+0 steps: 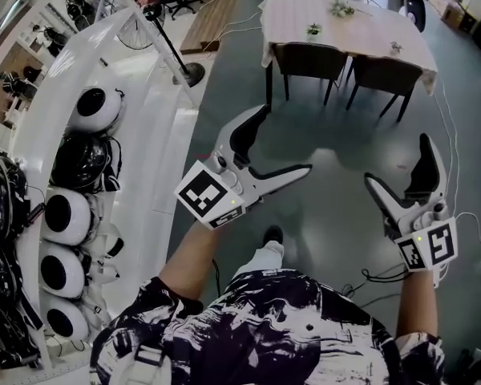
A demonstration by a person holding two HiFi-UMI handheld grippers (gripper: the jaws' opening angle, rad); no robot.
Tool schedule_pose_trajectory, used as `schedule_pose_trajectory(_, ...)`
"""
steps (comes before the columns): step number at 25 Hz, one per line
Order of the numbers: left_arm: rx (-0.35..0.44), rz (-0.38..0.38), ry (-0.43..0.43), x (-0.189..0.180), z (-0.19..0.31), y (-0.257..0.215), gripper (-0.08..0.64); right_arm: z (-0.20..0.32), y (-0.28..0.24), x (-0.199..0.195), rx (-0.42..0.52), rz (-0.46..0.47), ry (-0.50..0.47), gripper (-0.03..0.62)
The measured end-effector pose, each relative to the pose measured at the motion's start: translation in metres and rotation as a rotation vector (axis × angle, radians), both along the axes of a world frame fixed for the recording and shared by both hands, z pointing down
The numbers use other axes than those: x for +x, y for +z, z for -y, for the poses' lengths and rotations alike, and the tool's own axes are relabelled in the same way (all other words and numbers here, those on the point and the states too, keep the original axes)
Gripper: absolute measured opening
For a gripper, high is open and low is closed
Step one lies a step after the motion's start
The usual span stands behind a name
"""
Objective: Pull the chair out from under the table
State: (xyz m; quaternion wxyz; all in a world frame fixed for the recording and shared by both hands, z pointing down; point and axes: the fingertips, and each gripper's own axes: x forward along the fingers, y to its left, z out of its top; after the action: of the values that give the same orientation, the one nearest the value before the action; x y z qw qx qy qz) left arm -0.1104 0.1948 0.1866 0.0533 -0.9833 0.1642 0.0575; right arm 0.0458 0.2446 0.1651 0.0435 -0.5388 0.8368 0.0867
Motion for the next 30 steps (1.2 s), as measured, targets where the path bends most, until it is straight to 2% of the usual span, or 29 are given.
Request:
schedule_pose_trajectory(7,0.011,0.021,0.054,-0.001,0.106,-0.007,0.468,0.104,-0.015,-0.011,0.0,-0.009,0.034,0.517)
schedule_pose_trajectory(15,0.001,0.023,0.078,0.008,0.177,0.003,0.468,0.175,-0.007,-0.006,-0.012,-0.022,0.047,0.517)
schedule_pose_trajectory(22,0.012,0.039,0.043,0.038,0.228,0.006,0.468,0.24,-0.001,0.021,-0.005,-0.016,-0.01,0.517)
schedule_pose_trajectory(30,0.021,0.072,-0.063,0.099,0.302,0.007,0.468,0.322,0.007,0.08,-0.004,-0.015,-0.141,0.517)
